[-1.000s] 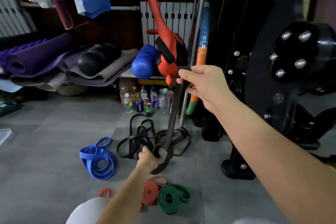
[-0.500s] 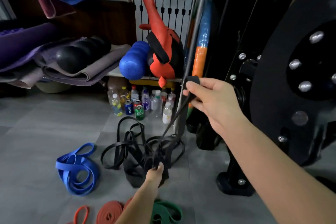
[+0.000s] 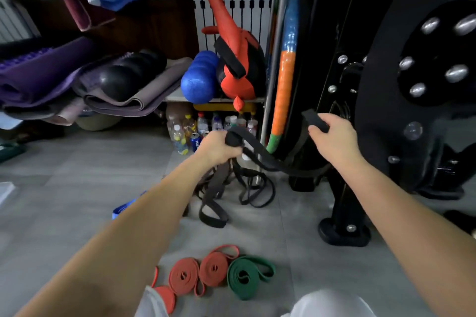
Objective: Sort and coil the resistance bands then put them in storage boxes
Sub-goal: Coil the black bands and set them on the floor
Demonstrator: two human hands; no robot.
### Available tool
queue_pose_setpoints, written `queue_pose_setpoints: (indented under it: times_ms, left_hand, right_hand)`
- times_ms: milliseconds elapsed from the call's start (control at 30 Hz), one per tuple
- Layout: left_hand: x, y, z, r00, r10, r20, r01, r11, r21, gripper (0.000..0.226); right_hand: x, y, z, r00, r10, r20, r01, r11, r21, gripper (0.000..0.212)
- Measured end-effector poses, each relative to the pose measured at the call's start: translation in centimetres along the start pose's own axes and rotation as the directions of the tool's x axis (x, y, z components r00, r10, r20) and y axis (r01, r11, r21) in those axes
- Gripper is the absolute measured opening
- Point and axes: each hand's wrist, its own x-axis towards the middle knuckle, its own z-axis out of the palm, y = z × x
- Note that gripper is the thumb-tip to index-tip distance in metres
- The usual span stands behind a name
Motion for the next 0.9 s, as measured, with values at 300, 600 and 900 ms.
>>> queue_pose_setpoints:
  times_ms: [300, 600, 900]
  left_hand:
    - [-4.4, 12.0, -3.0, 0.906, 0.414, 0.082, -0.420, 0.905, 0.069, 0.029]
    - [-7.9, 9.7, -2.9, 0.946, 0.317, 0.071, -0.316, 0.948, -0.019, 0.025]
    - [-12.2, 9.5, -5.0, 0.921, 0.343, 0.185, -0.340, 0.939, -0.050, 0.016]
  right_hand:
    - [-1.6, -4.5, -1.2, 0.946, -0.205, 0.252, 0.232, 0.969, -0.084, 0.057]
    - [-3.4, -3.5, -3.2, 0.979, -0.070, 0.191, 0.108, 0.974, -0.199, 0.019]
    - [-4.6, -0.1, -4.0, 0.903, 0.318, 0.291, -0.232, 0.928, -0.292, 0.030]
